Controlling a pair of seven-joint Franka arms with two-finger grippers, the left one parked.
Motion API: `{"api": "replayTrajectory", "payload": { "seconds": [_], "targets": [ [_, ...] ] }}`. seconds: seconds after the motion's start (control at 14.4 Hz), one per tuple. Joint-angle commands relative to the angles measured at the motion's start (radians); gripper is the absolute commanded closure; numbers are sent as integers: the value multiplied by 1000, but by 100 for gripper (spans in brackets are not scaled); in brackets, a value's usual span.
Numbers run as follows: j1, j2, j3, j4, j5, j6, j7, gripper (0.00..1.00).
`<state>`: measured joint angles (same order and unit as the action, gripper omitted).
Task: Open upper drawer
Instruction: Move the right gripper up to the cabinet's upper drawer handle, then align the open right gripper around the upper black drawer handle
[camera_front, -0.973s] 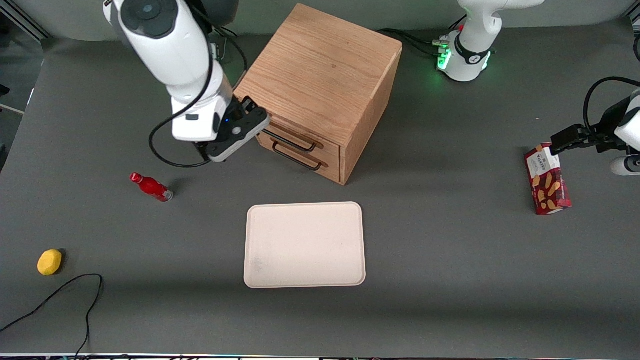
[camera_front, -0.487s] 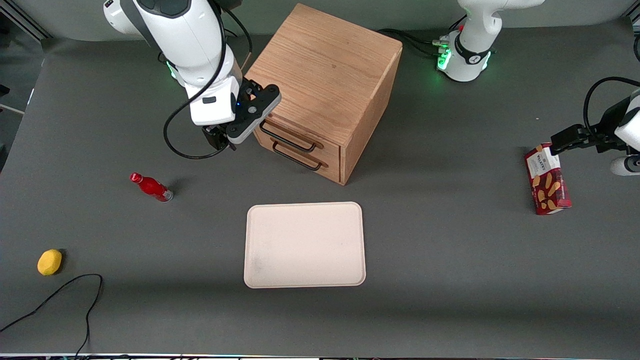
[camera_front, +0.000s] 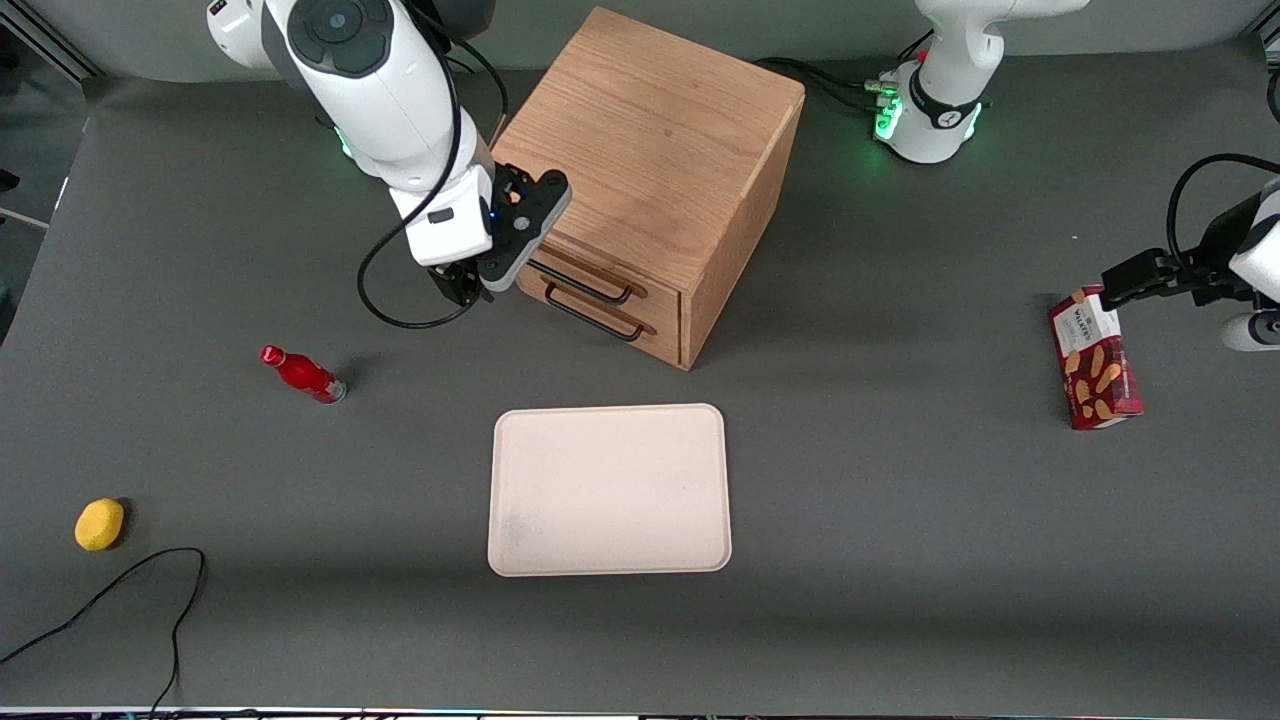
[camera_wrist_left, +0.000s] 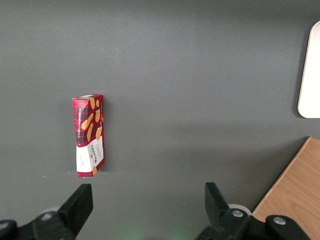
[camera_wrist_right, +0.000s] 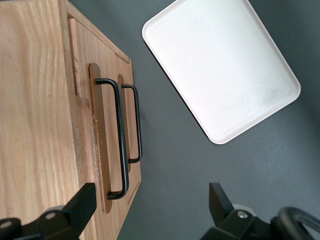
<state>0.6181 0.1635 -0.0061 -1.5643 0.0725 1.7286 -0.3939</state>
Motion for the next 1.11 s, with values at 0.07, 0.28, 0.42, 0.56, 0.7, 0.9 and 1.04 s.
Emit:
{"api": "replayTrajectory", "payload": {
  "seconds": [0.07, 0.28, 0.42, 0.56, 0.7, 0.9, 1.04],
  "targets": [
    [8, -15, -12, -19, 23, 16, -39, 0],
    [8, -10, -11, -13, 50, 14, -28, 0],
    [8, -2, -11, -8, 50, 14, 12, 0],
    [9, -1, -11, -5, 49, 14, 46, 0],
    [11, 19, -9, 21, 41, 6, 61, 0],
    [11, 44, -9, 47, 36, 3, 63, 0],
    [12, 60, -2, 72, 32, -7, 63, 0]
  ]
}}
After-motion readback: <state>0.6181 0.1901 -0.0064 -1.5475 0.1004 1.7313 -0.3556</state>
